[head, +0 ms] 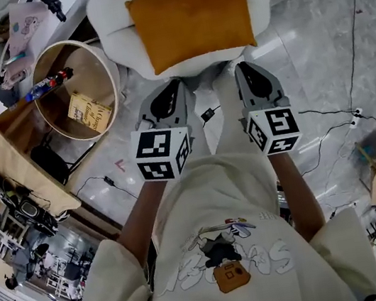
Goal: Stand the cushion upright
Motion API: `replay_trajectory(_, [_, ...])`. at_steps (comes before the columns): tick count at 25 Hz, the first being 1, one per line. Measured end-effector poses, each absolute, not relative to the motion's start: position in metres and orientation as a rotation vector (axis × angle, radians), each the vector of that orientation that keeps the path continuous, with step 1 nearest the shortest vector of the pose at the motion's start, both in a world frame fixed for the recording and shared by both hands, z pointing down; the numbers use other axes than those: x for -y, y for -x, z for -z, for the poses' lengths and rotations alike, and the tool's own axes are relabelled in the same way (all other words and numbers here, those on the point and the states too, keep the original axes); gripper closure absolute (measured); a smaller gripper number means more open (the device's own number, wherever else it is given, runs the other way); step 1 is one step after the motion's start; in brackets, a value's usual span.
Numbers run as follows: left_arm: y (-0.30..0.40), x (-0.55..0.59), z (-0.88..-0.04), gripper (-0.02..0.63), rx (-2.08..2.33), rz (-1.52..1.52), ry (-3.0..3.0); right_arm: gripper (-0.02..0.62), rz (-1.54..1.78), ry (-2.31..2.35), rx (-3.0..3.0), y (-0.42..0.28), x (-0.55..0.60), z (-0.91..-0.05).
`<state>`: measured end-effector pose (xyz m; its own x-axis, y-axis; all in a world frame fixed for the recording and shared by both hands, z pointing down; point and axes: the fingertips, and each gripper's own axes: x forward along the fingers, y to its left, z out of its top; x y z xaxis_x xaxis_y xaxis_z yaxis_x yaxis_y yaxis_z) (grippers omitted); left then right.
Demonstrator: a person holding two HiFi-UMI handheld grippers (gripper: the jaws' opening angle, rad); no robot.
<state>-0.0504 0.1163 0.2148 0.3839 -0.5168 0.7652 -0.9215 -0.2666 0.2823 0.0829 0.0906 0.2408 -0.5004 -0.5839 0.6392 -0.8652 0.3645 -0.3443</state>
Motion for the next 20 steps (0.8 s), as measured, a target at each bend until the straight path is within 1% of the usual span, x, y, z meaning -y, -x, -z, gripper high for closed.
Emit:
replay_trajectory(3, [0.042, -0.11, -0.246, 0.594, 1.238, -0.697, -1.844, 0.569, -0.947, -1.173, 2.22, -0.086, -0.088, -0.272])
replay_trajectory(8, [0.041, -0.086, -0.289, 0.552, 1.243, -0.67, -1.81, 0.569, -0.904, -1.109, 2.21, -0.083, -0.074, -0.32])
replay_trajectory(10, [0.046, -0.081, -0.309, 0.545, 1.256, -0.679, -1.792, 0.566, -0.91, -1.084, 2.192, -0.085, -0.07, -0.342])
replay_trajectory(11, [0.048, -0.079, -0.319, 0.54, 1.26, -0.679, -1.781, 0.555, -0.915, -1.065, 2.19, -0.085, -0.068, -0.352])
replay_trajectory(13, [0.051, -0.074, -0.336, 0.502, 1.255, -0.674, -1.771, 0.503, -0.914, -1.033, 2.192, -0.086, -0.062, -0.368])
replay_trajectory(17, [0.058, -0.068, -0.368, 0.458, 1.23, -0.683, -1.761, 0.486, -0.921, -1.059, 2.168, -0.092, -0.045, -0.402])
replay_trajectory(20, [0.061, -0.062, -0.395, 0.398, 1.222, -0.687, -1.744, 0.441, -0.93, -1.077, 2.136, -0.1, -0.031, -0.431])
